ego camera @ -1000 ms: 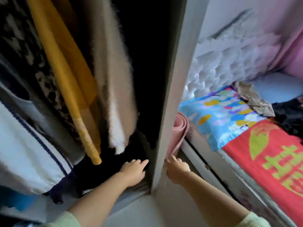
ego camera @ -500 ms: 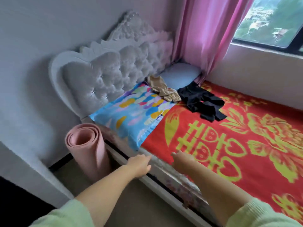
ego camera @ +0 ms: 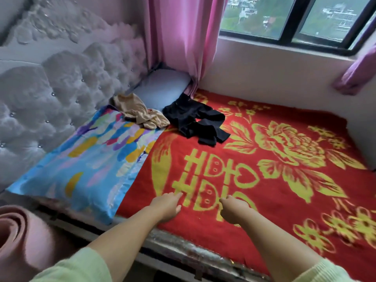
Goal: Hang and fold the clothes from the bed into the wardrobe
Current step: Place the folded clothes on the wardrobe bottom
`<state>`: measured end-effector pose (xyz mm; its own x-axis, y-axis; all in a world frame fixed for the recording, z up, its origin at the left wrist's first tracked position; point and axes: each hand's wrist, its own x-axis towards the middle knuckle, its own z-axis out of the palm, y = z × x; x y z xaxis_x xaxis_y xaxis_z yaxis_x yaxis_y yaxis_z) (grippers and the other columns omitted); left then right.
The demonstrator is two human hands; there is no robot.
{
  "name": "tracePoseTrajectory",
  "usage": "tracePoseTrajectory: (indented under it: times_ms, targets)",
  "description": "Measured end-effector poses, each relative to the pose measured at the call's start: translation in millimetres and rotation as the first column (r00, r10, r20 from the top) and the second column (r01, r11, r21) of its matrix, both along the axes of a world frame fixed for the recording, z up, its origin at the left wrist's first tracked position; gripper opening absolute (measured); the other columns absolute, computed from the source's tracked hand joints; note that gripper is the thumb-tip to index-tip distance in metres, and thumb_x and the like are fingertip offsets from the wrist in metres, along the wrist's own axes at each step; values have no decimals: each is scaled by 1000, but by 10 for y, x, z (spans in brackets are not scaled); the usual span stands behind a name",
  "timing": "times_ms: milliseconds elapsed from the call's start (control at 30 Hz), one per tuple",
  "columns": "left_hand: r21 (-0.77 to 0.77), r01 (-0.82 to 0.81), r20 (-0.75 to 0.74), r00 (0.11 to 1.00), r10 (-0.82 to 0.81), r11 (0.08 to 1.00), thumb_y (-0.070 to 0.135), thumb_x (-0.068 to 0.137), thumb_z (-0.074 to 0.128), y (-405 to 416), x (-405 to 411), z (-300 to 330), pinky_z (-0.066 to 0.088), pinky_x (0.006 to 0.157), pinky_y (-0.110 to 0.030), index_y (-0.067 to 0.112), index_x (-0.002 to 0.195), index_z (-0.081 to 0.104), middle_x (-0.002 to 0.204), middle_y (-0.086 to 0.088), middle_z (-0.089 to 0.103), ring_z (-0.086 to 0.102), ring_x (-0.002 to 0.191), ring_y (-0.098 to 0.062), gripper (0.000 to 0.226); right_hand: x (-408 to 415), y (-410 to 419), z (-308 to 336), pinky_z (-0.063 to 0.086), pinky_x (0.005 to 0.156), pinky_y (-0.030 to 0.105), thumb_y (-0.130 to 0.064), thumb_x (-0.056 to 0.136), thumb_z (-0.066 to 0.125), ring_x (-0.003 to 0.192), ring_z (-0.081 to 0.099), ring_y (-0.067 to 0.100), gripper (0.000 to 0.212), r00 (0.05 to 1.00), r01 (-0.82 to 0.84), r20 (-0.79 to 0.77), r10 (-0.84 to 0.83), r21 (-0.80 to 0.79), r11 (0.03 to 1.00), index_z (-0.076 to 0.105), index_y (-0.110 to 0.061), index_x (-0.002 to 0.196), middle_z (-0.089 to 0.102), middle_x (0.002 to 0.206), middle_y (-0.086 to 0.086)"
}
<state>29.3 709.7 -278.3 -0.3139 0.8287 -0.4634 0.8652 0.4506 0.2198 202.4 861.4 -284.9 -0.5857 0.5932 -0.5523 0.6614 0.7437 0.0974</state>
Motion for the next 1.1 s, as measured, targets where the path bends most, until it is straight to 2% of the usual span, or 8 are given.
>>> tracePoseTrajectory:
  times_ms: [300,467,567,667,767,833,967,1100]
  targets:
    - [-65,50,73,996,-45,997,32,99,37,1372,-1287,-679,43,90,-40,20,147,25,138,-11,46,47,123,-30,52,-1168,1217,-441,52,83,37,-13,97,37,113,54,28,44,992,92,91,-83,-95,991,35,-12,141,43,136,11]
    - [-139,53,97,995,-40,989,33,99,36,2028,-2088,-1132,44,94,-43,19,147,25,140,-11,44,45,126,-30,52,-1937,1755,-766,53,78,38,-17,99,34,113,55,29,42,991,130,43,-125,-164,978,36,-13,141,42,141,13]
    - [-150,60,99,994,-45,987,32,99,37,2351,-2330,-1426,45,93,-45,17,145,28,138,-12,42,44,125,-31,49,-2240,2051,-1025,50,68,35,-17,97,36,103,57,28,37,993,120,29,-117,-166,979,43,-12,134,50,127,11]
    - [-93,28,64,998,-22,995,32,99,38,2777,-2553,-1782,41,95,-45,16,145,29,141,-11,38,38,129,-30,49,-2577,2491,-1361,47,70,34,-15,95,36,105,57,29,40,991,132,22,-130,-160,978,44,-14,135,50,127,10]
    - [34,-37,-26,999,38,999,33,99,38,3119,-2722,-2192,26,111,-47,17,148,25,152,-10,27,23,140,-26,53,-2911,2865,-1643,43,75,37,-16,94,37,109,54,33,39,989,137,-45,-143,-107,985,44,-12,132,46,129,12]
    - [116,-135,-60,988,142,984,35,99,35,3384,-2847,-2573,12,115,-47,21,150,20,157,-8,18,12,145,-21,54,-3178,3105,-1901,41,79,38,-15,92,39,113,49,34,40,985,105,-129,-113,-68,992,43,-13,132,44,131,12]
    - [136,-301,-25,951,307,944,39,100,28,3740,-2970,-3109,-1,115,-51,27,152,12,160,-1,4,-1,147,-16,55,-3552,3499,-2216,27,109,43,-14,90,45,138,27,28,59,966,-24,-256,27,13,1000,28,-19,146,23,154,10]
    - [320,-314,-143,917,373,894,38,92,27,3701,-2950,-3532,1,114,-51,26,148,29,158,-1,20,14,145,-19,57,-3921,3983,-2454,5,117,46,-15,90,48,147,-2,21,73,942,-191,-253,221,136,972,10,-23,152,0,160,8]
